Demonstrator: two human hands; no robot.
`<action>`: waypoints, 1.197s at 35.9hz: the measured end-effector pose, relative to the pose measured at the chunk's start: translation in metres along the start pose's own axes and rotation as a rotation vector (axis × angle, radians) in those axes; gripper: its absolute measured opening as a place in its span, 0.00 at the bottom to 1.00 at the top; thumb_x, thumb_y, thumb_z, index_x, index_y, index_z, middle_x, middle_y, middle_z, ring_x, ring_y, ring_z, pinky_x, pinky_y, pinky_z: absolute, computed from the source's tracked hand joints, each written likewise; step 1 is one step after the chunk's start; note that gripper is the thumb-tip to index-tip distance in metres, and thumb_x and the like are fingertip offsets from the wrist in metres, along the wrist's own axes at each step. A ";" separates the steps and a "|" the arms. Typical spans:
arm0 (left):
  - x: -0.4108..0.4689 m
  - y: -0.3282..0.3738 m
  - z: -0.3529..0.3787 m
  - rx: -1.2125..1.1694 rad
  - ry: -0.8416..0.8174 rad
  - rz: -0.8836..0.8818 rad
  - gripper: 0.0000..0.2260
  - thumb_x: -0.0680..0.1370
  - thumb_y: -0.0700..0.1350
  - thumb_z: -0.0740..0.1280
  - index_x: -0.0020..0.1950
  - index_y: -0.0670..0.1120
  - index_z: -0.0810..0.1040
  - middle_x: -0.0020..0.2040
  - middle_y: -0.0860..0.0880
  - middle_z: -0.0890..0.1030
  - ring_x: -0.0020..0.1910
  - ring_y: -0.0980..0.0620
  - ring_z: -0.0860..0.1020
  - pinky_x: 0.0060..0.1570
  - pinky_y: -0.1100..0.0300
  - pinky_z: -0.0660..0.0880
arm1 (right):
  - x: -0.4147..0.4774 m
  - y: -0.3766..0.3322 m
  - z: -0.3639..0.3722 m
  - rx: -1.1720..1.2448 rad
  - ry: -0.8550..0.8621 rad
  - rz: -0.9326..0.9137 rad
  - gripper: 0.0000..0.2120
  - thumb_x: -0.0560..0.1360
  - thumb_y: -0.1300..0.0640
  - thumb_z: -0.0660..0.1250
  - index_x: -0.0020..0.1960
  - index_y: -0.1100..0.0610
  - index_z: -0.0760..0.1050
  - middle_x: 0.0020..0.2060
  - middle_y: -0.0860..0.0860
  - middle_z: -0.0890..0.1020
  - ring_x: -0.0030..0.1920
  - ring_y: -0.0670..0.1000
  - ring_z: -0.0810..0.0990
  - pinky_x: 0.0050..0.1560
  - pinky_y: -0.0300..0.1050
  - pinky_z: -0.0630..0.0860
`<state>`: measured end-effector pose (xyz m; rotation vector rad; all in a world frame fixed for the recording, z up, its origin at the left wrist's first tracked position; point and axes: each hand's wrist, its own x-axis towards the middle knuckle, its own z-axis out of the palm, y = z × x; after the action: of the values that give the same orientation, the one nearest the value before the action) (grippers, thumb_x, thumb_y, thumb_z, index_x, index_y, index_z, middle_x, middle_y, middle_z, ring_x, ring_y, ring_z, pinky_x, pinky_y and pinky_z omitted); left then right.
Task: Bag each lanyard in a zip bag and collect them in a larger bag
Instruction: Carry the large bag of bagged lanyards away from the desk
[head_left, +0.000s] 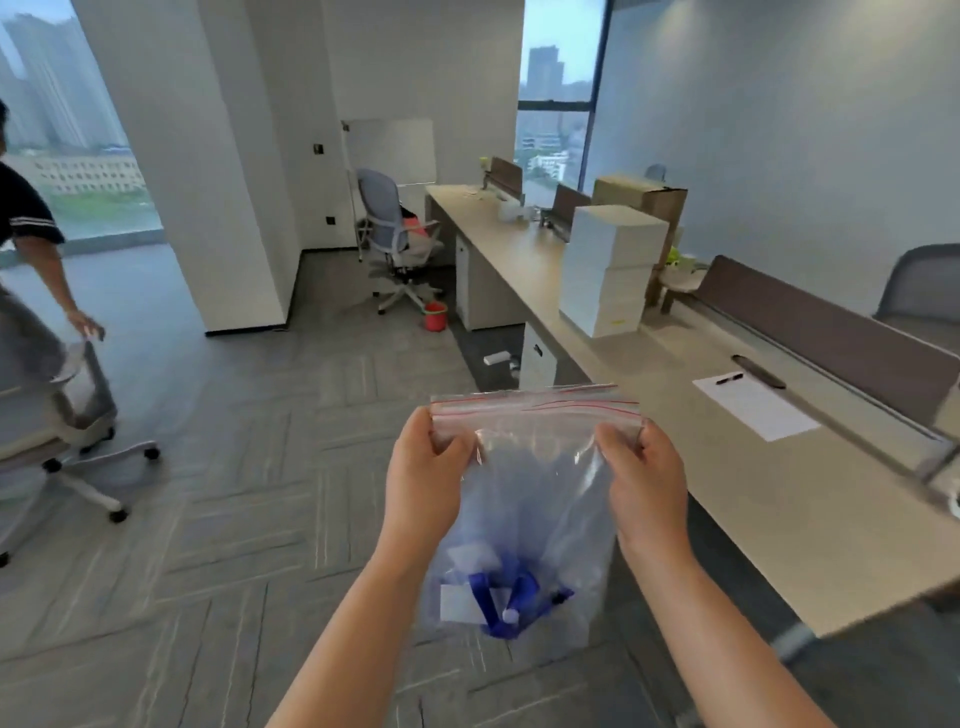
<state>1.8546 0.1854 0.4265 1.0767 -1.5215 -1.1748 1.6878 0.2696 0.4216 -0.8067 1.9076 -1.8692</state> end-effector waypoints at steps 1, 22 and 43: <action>0.017 0.001 0.008 -0.013 -0.027 0.006 0.08 0.77 0.38 0.66 0.49 0.51 0.79 0.41 0.47 0.83 0.42 0.45 0.81 0.41 0.54 0.79 | 0.013 0.000 0.002 -0.010 0.028 0.001 0.11 0.76 0.54 0.68 0.47 0.64 0.74 0.44 0.62 0.79 0.40 0.54 0.77 0.46 0.52 0.77; 0.277 -0.026 0.276 0.038 -0.353 0.008 0.06 0.78 0.40 0.66 0.49 0.52 0.77 0.39 0.47 0.83 0.37 0.48 0.80 0.33 0.68 0.73 | 0.316 0.073 -0.040 -0.034 0.351 -0.003 0.09 0.75 0.57 0.67 0.38 0.58 0.70 0.30 0.46 0.72 0.30 0.43 0.68 0.30 0.30 0.68; 0.449 -0.015 0.509 0.055 -0.554 0.050 0.08 0.79 0.40 0.65 0.54 0.51 0.76 0.40 0.52 0.84 0.38 0.56 0.81 0.39 0.63 0.72 | 0.554 0.115 -0.102 -0.083 0.555 0.112 0.10 0.75 0.54 0.66 0.48 0.62 0.76 0.43 0.60 0.80 0.37 0.47 0.73 0.40 0.44 0.72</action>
<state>1.2671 -0.1537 0.4052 0.7721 -1.9967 -1.4810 1.1772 0.0060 0.3927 -0.1953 2.3013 -2.1049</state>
